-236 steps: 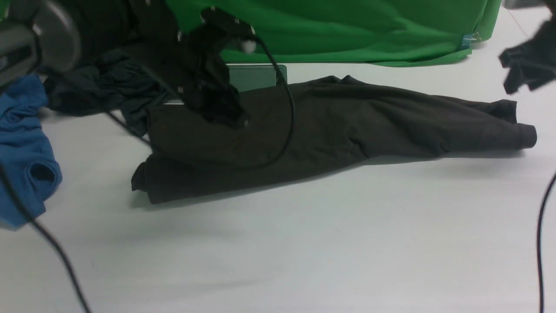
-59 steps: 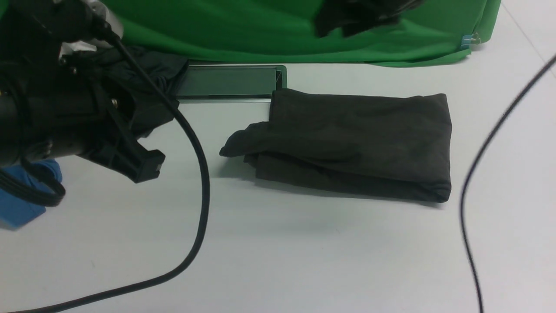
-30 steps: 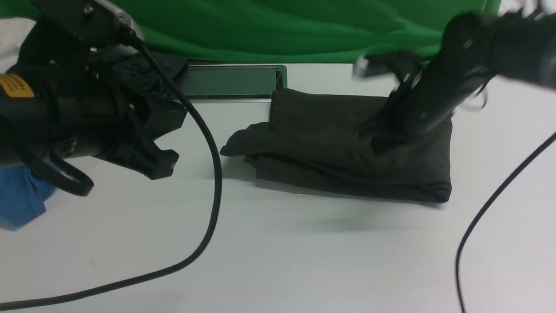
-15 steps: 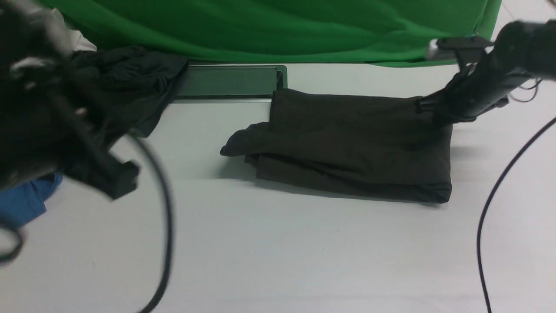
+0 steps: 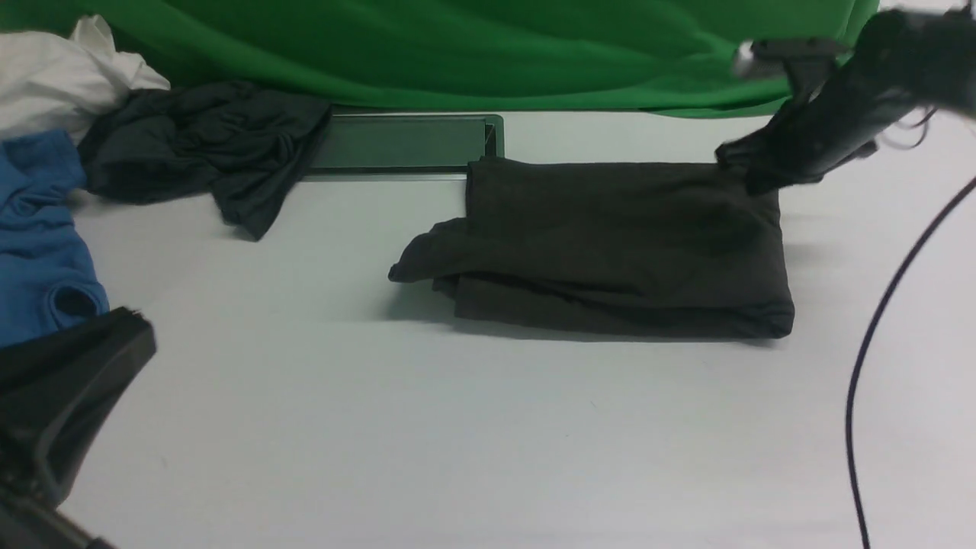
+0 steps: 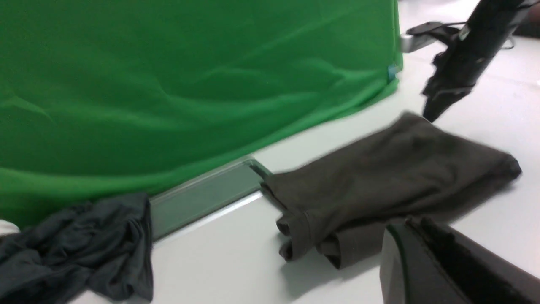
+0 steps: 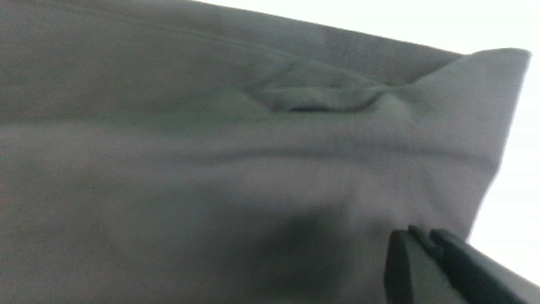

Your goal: Fold a long-sleeved shirt on a white desktop.

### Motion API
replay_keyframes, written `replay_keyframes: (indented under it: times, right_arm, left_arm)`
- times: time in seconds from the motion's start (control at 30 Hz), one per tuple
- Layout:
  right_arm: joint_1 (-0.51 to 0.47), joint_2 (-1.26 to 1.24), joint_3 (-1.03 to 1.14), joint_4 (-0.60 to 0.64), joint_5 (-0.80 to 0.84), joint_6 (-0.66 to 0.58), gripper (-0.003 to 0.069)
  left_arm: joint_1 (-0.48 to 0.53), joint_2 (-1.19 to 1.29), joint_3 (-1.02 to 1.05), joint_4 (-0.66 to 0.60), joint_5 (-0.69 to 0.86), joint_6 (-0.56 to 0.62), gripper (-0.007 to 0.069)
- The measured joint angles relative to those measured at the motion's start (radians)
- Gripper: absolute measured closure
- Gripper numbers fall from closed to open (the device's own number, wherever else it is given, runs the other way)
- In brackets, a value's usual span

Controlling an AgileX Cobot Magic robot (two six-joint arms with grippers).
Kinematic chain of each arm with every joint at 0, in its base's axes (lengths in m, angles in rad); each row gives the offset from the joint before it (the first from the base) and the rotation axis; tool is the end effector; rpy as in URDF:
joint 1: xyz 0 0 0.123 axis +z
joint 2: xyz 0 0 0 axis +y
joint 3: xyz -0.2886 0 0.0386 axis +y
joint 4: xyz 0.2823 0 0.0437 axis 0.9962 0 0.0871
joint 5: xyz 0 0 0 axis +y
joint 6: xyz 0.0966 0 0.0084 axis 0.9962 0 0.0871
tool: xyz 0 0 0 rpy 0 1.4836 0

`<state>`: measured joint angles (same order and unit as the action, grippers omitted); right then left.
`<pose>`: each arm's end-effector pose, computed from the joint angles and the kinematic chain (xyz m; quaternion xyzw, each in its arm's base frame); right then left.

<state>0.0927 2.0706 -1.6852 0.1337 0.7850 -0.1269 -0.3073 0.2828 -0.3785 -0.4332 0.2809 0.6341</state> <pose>0.4928 0.0550 0.2071 -0.0719 0.9662 0.0531 0.2418 0.0981 -0.0430 0.3040 0.2275 0.6961 -0.0737 0.6769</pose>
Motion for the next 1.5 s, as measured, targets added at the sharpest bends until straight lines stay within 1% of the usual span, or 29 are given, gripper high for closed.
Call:
replay_keyframes:
  times: [0.03,0.07,0.13,0.17,0.2,0.23,0.27,0.3,0.33,0.43,0.53,0.7,0.87,0.9,0.93,1.03,1.3,1.43,1.5]
  right_arm:
    - [0.000,-0.011,0.006,0.000,0.000,0.000,0.0620]
    - [0.001,-0.133,0.072,0.000,0.012,0.001,0.0618]
    - [0.003,-0.288,0.180,0.000,0.015,0.014,0.0618]
    - [0.005,-0.304,0.204,0.000,0.016,0.016,0.0618]
    - [0.007,-0.451,0.315,0.000,0.017,0.030,0.0618]
    - [0.008,-0.534,0.365,-0.001,0.021,0.038,0.0618]
    - [0.009,-0.601,0.425,-0.001,0.021,0.044,0.0618]
    - [0.009,-0.618,0.438,-0.001,0.024,0.046,0.0618]
    - [0.009,-0.733,0.518,-0.001,0.028,0.063,0.0618]
    - [0.010,-0.956,0.673,-0.001,0.048,0.091,0.0618]
    - [0.010,-1.149,0.798,-0.001,0.091,0.105,0.0618]
    - [0.010,-1.379,0.959,-0.001,0.145,0.127,0.0618]
    - [0.010,-1.516,1.063,-0.001,0.067,0.143,0.0613]
    - [0.010,-1.558,1.097,-0.001,0.008,0.143,0.0609]
    - [0.010,-1.590,1.119,-0.001,-0.016,0.146,0.0604]
    - [0.010,-1.640,1.141,-0.002,-0.040,0.147,0.0586]
    - [0.010,-1.661,1.146,-0.003,-0.062,0.148,0.0547]
    - [0.010,-1.661,1.146,-0.039,-0.083,0.148,0.0545]
    - [0.010,-1.667,1.155,-0.064,-0.106,0.147,0.0566]
  left_arm:
    - [0.000,-0.005,0.002,0.000,0.000,0.000,0.0608]
    - [0.000,-0.046,0.016,0.000,-0.005,0.000,0.0608]
    - [0.000,-0.077,0.023,-0.001,-0.003,0.000,0.0608]
    - [0.000,-0.079,0.023,-0.001,-0.003,0.000,0.0608]
    - [0.000,-0.097,0.025,-0.001,0.001,0.000,0.0608]
    - [0.000,-0.100,0.025,-0.001,0.004,0.000,0.0608]
    - [0.000,-0.102,0.025,-0.002,0.007,0.000,0.0608]
    - [0.000,-0.102,0.025,-0.002,0.007,0.000,0.0608]
    - [0.000,-0.104,0.026,-0.002,0.008,0.000,0.0608]
    - [0.000,-0.105,0.026,-0.002,0.010,0.001,0.0608]
    - [0.000,-0.105,0.026,-0.002,0.010,0.003,0.0608]
    - [0.000,-0.105,0.026,-0.003,0.011,0.003,0.0608]
    - [0.000,-0.105,0.026,-0.003,0.011,0.003,0.0608]
    - [0.000,-0.105,0.026,-0.003,0.011,0.003,0.0608]
    - [0.000,-0.105,0.026,-0.003,0.011,0.003,0.0608]
    - [0.000,-0.105,0.026,-0.003,0.011,0.003,0.0608]
    - [0.000,-0.105,0.026,-0.003,0.011,0.003,0.0608]
    - [0.000,-0.105,0.026,-0.003,0.011,0.003,0.0608]
    - [0.000,-0.105,0.026,-0.003,0.011,0.003,0.0608]
